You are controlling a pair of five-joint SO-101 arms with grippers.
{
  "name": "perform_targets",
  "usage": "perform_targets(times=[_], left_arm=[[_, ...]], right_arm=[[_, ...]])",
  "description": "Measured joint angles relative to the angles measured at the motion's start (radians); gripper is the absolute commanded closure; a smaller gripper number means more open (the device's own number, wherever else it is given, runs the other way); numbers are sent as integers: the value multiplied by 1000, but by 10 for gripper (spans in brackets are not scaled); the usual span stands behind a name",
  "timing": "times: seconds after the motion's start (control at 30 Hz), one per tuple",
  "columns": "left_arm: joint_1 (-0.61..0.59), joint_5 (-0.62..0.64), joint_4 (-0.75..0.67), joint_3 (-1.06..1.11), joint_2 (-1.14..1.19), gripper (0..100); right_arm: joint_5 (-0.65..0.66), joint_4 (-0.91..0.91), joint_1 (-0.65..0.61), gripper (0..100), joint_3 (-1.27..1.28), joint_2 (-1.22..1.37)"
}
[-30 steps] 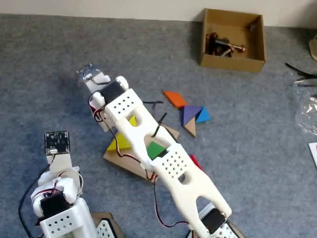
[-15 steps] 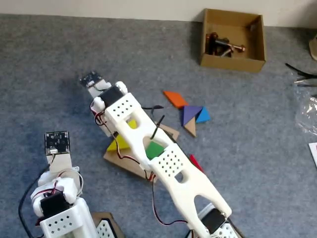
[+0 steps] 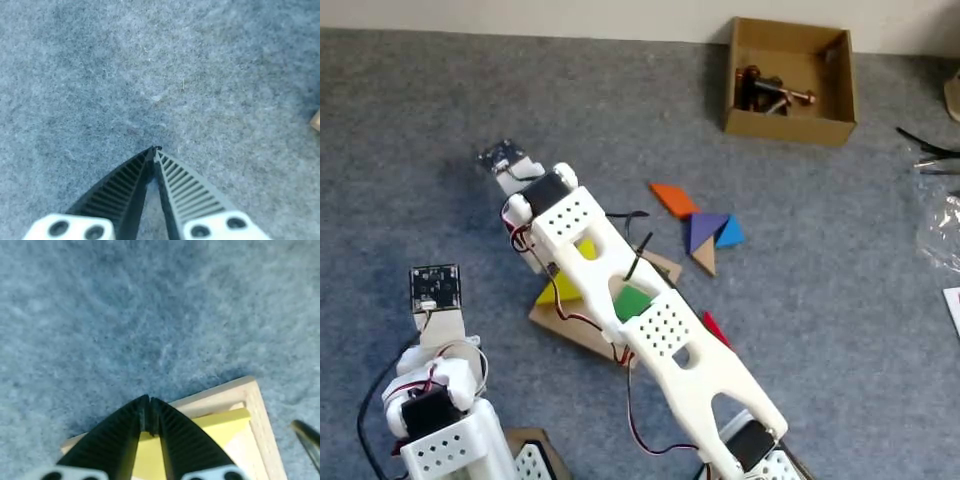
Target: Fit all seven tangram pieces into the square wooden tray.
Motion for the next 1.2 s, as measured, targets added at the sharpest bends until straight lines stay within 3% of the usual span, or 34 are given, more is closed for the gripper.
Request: perform_targets(times=[0.47,0.77,1.2], left_arm=[[0,0,0,0,0,995],[0,0,0,0,0,995],[0,0,0,0,0,995]], right_arm=[[0,3,0,993,0,-8],[0,3,0,993,265,-163],[0,3,14,993,287,-172]])
